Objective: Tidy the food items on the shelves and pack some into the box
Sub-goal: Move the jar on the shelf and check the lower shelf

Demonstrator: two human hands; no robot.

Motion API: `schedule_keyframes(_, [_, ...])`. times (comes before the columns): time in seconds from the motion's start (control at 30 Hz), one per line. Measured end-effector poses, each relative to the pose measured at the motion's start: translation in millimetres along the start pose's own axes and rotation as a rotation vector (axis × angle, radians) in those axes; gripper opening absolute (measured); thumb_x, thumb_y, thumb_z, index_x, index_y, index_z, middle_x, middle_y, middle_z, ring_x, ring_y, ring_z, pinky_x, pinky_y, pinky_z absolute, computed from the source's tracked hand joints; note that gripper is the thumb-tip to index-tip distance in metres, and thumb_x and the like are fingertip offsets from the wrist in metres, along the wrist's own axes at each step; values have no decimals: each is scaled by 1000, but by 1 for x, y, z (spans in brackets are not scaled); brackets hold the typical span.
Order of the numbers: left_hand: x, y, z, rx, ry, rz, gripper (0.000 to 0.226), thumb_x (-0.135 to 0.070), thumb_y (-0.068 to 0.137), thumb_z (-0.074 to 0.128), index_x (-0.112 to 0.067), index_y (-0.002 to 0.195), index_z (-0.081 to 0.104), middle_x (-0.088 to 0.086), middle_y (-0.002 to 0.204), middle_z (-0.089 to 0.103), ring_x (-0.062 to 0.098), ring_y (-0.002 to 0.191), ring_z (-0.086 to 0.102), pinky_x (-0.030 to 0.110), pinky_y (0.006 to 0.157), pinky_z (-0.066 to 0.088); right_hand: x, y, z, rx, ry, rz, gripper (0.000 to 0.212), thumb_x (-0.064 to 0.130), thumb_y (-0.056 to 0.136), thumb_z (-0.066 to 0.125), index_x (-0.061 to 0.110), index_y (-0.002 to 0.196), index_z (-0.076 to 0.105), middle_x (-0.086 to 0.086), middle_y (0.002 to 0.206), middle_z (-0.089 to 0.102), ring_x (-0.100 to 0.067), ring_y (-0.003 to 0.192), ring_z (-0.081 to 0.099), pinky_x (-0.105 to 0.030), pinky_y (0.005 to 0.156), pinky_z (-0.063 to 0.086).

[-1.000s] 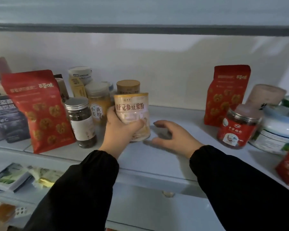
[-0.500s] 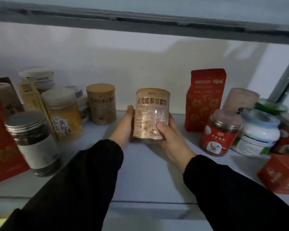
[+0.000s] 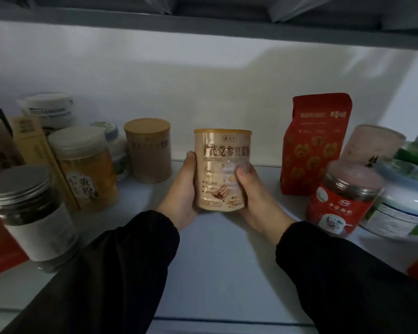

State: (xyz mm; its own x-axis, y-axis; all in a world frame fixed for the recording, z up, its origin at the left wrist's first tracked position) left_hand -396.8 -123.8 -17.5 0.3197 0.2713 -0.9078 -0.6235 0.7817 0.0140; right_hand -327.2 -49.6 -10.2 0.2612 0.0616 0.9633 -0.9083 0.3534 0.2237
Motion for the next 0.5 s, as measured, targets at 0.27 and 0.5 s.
schedule_keyframes(0.27, [-11, -3, 0, 35, -3, 72, 70, -59, 108, 18, -15, 142, 61, 15, 136, 68, 31, 130, 63, 54, 116, 42, 11, -3, 5, 4, 14, -68, 95, 74, 81, 70, 12, 148, 46, -16, 142, 63, -33, 133, 60, -57, 111, 48])
schedule_keyframes(0.5, [-14, -5, 2, 28, 0, 86, 68, -57, 108, 19, -15, 140, 61, 15, 135, 68, 30, 129, 64, 51, 114, 43, 10, 0, 6, 19, 56, -53, 98, 73, 78, 73, 12, 150, 45, -17, 143, 62, -36, 132, 61, -61, 109, 48])
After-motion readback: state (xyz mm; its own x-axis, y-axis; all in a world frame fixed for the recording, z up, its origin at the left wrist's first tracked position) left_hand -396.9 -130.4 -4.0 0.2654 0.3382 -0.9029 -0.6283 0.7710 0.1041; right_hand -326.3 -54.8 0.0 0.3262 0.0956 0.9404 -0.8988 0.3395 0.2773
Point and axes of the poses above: each hand's wrist, its own y-axis towards the middle knuckle, its own z-axis out of the palm, x = y × z, the point moved 10 cm from there along y, towards the middle knuckle
